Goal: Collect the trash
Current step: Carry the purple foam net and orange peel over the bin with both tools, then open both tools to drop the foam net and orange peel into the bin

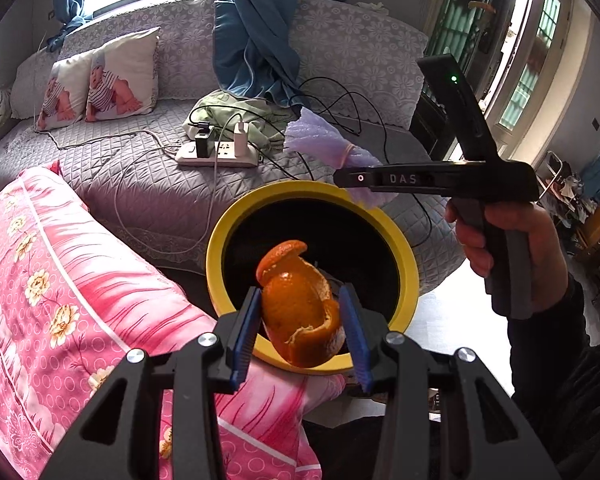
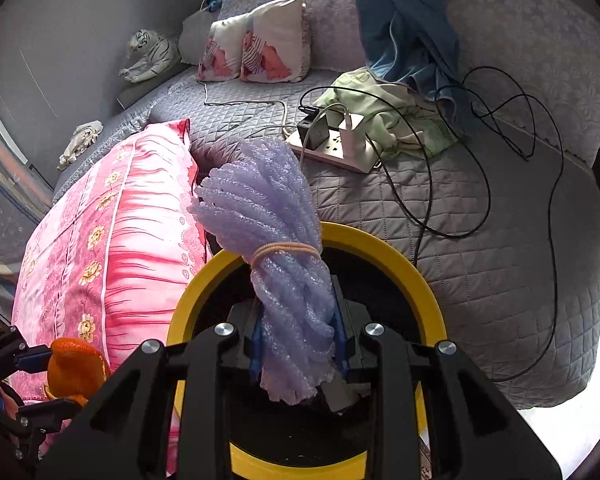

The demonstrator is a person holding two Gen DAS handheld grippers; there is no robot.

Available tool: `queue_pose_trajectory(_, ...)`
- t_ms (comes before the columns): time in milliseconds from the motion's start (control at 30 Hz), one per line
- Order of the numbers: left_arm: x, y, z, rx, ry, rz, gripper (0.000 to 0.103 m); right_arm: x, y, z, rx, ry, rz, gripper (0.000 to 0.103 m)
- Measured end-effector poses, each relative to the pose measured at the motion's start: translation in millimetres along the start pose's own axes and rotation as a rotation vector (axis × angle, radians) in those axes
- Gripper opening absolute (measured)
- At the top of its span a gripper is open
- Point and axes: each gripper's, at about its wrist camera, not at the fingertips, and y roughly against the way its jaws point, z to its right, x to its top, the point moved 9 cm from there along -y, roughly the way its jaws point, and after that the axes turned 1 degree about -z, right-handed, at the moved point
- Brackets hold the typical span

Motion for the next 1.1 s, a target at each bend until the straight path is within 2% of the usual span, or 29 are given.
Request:
queue_pose_trajectory(433,4.6,-54.5,-4.2,-0.045,0.069,-0.073,0.038,-12.3,-15.8,14.9,-0.012,-0.028,-0.045,0.026)
queue_pose_trajectory(700,7.2,-71.6,-6.9,-0.064,0.095,-0.088,0.039,-15.0,-21.7,27.5,-0.013,-0.071,-0.063,0.027)
queue_pose_trajectory(767,7.5,-69.7,-10.3,-0.062,0.114,-0.08,0.04,-14.0,-21.1,30.4,-0.006,-0.089,-0.061,0.033)
queue_pose_trajectory(867,10.3,-65.5,-16.0,-0.073,0.14,-0.066,0.051,-12.5,-17.7,35.1,-0.013,-0.105,-0.052,0.037)
queue_pose_trajectory(900,10.8,-63.8,-18.6,-0.073,0.151,-0.061,0.058,-11.7,-16.5,36.9,-0.016,-0.113,-0.048,0.04)
queue_pose_trajectory(1100,13.5,-53.0,-34.4,-0.074,0.21,-0.032,0.06,-7.5,-9.2,41.3,-0.03,-0.129,-0.032,0.046)
